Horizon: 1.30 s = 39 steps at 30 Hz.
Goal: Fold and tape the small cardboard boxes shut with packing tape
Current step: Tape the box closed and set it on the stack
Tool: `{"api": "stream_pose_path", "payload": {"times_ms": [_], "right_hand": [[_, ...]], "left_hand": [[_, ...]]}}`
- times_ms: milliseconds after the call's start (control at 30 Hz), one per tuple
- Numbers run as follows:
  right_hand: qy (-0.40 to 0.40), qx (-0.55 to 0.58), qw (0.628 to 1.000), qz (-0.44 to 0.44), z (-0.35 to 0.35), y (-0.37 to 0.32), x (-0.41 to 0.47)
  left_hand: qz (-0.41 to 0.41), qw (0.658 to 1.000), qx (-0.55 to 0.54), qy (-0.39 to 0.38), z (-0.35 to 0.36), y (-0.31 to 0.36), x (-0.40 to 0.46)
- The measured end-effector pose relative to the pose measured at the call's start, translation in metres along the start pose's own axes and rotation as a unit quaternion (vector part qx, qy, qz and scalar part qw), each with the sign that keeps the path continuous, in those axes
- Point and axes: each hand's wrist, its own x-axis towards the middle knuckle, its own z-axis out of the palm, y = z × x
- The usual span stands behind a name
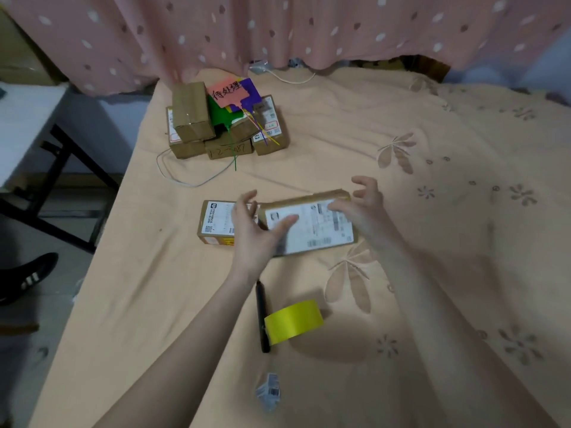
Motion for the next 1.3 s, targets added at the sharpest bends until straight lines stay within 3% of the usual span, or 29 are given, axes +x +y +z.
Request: {"api": "stream_pose_path", "payload": {"times_ms": [100, 200, 367, 567, 733, 800, 933, 1033, 1067, 1167, 1300], "right_hand": [[-0.044, 0.060, 0.996, -0.051, 0.029, -0.021, -0.007], [-0.069, 0.050, 0.992, -0.094, 0.074, -0.027, -0.006], [-0.059, 0.010, 0.994, -0.088, 0.128, 0.000, 0.007], [-0.067, -0.024, 0.995, -0.074, 0.149, 0.028, 0.005], [-0.023, -0.055, 0.994, -0.096, 0.125, 0.027, 0.010], [-0.001, -0.155, 0.980, -0.128, 0.101, 0.028, 0.018], [-0.061, -0.475, 0.872, -0.102, 0.066, 0.040, 0.030], [-0.123, -0.513, 0.847, -0.061, 0.062, 0.054, 0.035], [-0.131, -0.513, 0.847, -0.055, 0.062, 0.058, 0.036], [-0.088, -0.510, 0.852, -0.074, 0.065, 0.063, 0.038], [-0.022, -0.539, 0.839, -0.065, 0.074, 0.064, 0.040]], "left_hand": [[0.045, 0.993, -0.020, 0.105, -0.034, 0.021, 0.023], [0.054, 0.988, 0.006, 0.145, -0.071, 0.026, 0.046], [0.005, 0.996, 0.055, 0.064, -0.102, 0.000, 0.056], [0.012, 0.992, 0.113, -0.057, -0.111, -0.027, 0.054], [0.092, 0.965, 0.245, 0.018, -0.110, -0.028, 0.057], [0.141, 0.934, 0.327, -0.017, -0.104, -0.022, 0.055], [0.194, 0.796, 0.550, -0.160, -0.080, -0.021, 0.054], [0.217, 0.728, 0.618, -0.202, -0.064, -0.027, 0.057], [0.214, 0.732, 0.613, -0.206, -0.060, -0.028, 0.059], [0.220, 0.794, 0.540, -0.171, -0.060, -0.022, 0.067], [0.259, 0.780, 0.551, -0.144, -0.068, -0.012, 0.081]]}}
